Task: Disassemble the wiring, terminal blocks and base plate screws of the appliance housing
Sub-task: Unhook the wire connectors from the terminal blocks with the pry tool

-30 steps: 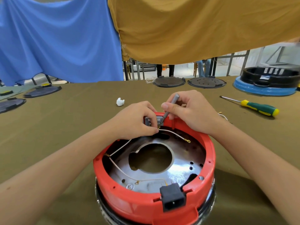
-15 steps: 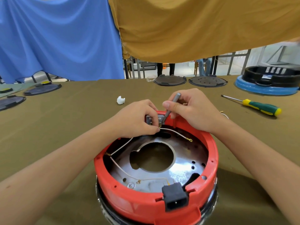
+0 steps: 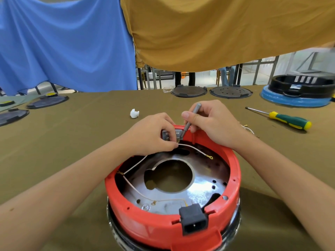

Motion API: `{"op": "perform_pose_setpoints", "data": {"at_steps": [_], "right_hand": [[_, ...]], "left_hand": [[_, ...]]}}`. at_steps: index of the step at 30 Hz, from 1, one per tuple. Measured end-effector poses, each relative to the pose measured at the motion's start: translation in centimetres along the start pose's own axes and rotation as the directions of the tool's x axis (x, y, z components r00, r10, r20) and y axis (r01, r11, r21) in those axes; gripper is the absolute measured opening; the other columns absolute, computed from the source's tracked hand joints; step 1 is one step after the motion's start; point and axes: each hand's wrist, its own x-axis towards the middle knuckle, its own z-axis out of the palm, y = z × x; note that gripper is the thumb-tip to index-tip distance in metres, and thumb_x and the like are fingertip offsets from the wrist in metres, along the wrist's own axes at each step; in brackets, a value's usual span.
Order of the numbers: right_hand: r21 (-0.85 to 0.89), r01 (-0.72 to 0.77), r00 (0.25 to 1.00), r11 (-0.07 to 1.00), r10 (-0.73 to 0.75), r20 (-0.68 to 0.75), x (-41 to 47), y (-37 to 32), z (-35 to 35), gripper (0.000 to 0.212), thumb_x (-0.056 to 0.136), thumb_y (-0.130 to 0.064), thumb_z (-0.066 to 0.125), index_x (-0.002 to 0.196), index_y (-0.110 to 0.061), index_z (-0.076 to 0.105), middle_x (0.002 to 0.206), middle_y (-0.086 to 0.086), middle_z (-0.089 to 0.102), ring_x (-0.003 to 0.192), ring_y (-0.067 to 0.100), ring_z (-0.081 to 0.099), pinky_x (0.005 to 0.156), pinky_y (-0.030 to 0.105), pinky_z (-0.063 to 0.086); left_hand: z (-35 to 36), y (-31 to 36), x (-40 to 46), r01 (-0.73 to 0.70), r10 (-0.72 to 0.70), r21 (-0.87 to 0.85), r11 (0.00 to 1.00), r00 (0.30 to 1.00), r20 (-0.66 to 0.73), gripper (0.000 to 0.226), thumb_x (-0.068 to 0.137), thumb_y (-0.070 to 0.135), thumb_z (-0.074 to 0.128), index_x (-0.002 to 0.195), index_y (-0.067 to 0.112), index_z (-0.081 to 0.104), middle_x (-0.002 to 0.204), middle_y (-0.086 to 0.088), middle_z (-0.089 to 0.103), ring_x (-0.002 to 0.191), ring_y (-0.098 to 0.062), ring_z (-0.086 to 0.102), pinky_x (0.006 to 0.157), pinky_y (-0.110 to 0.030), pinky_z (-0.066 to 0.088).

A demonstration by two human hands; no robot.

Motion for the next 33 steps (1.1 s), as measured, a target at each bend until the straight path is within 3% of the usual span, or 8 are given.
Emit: {"op": "perform_pose_setpoints", "data": {"at_steps": [4,9,13,16,18,25,29,33], "right_hand": [[-0.015,0.048,0.999,0.999,-0.048,0.012,-0.18,-0.14,-0.14,0.022,0.095,-0.027,0.068,0.076,-0.016,0.07,0.062,-0.001,0.07,0.066,0.027,0.065,0.072,0.046,0.052],[-0.02,0.029,0.999,0.999,-0.029,0.028,0.03,0.03,-0.06,0.024,0.095,-0.028,0.067,0.075,-0.017,0.07,0.062,-0.001,0.07,0.067,0.032,0.063,0.069,0.044,0.05],[0.005,-0.026,1.0,1.0,0.026,0.009,0.24,0.14,0.13,0.028,0.097,-0.031,0.065,0.075,-0.014,0.07,0.057,-0.005,0.067,0.056,0.016,0.055,0.063,0.036,0.044],[0.032,-0.062,0.998,0.998,0.062,0.0,0.37,0.1,0.19,0.027,0.097,-0.031,0.064,0.076,-0.015,0.07,0.056,-0.003,0.066,0.061,0.019,0.058,0.072,0.047,0.051],[0.032,-0.061,0.998,0.998,0.061,-0.005,0.3,0.03,0.18,0.027,0.097,-0.031,0.064,0.075,-0.017,0.069,0.056,-0.003,0.066,0.061,0.019,0.058,0.074,0.049,0.052],[-0.087,0.063,0.998,0.994,-0.063,0.001,-0.32,-0.42,-0.06,0.024,0.094,-0.029,0.068,0.074,-0.017,0.069,0.06,-0.006,0.068,0.058,0.013,0.059,0.062,0.027,0.044],[-0.084,0.053,0.998,0.995,-0.051,0.025,-0.24,-0.55,-0.12,0.022,0.094,-0.027,0.068,0.074,-0.019,0.069,0.062,-0.003,0.07,0.063,0.021,0.063,0.067,0.035,0.048],[-0.037,0.018,0.999,0.999,-0.016,0.034,-0.06,-0.39,-0.06,0.026,0.096,-0.028,0.066,0.073,-0.015,0.069,0.059,-0.003,0.068,0.059,0.021,0.059,0.064,0.034,0.045]], "left_hand": [[-0.01,0.05,0.01,0.004,-0.004,-0.005,1.0,1.0,-0.001,0.008,0.081,0.033,0.076,0.074,0.029,0.074,0.109,0.017,0.052,0.099,-0.001,0.054,0.093,-0.029,0.043],[0.01,0.01,0.09,-0.001,0.001,0.001,1.0,1.0,0.002,0.008,0.081,0.032,0.076,0.076,0.027,0.075,0.109,0.016,0.053,0.099,-0.001,0.054,0.091,-0.027,0.043],[0.04,-0.1,0.12,-0.004,0.004,0.012,1.0,1.0,-0.002,0.007,0.081,0.03,0.076,0.075,0.027,0.074,0.109,0.018,0.053,0.099,0.006,0.052,0.083,-0.012,0.038],[0.04,-0.16,0.11,-0.003,0.003,0.01,1.0,1.0,-0.009,0.008,0.081,0.029,0.076,0.074,0.028,0.073,0.109,0.018,0.053,0.099,0.007,0.051,0.079,-0.004,0.035],[0.04,-0.14,0.09,-0.006,0.006,0.009,1.0,1.0,-0.009,0.008,0.081,0.029,0.076,0.074,0.028,0.073,0.109,0.018,0.053,0.098,0.006,0.052,0.081,-0.01,0.038],[0.13,-0.14,0.09,-0.015,0.015,-0.01,1.0,1.0,-0.002,0.008,0.081,0.032,0.076,0.076,0.026,0.074,0.108,0.018,0.051,0.097,0.001,0.053,0.09,-0.027,0.042],[0.15,-0.13,0.06,-0.016,0.016,-0.01,1.0,1.0,-0.006,0.008,0.081,0.031,0.076,0.076,0.025,0.074,0.107,0.018,0.051,0.097,-0.002,0.054,0.092,-0.032,0.044],[0.09,-0.09,0.11,-0.014,0.014,0.004,1.0,1.0,0.001,0.008,0.081,0.031,0.076,0.075,0.025,0.074,0.109,0.017,0.051,0.099,-0.002,0.054,0.092,-0.034,0.045]]}}
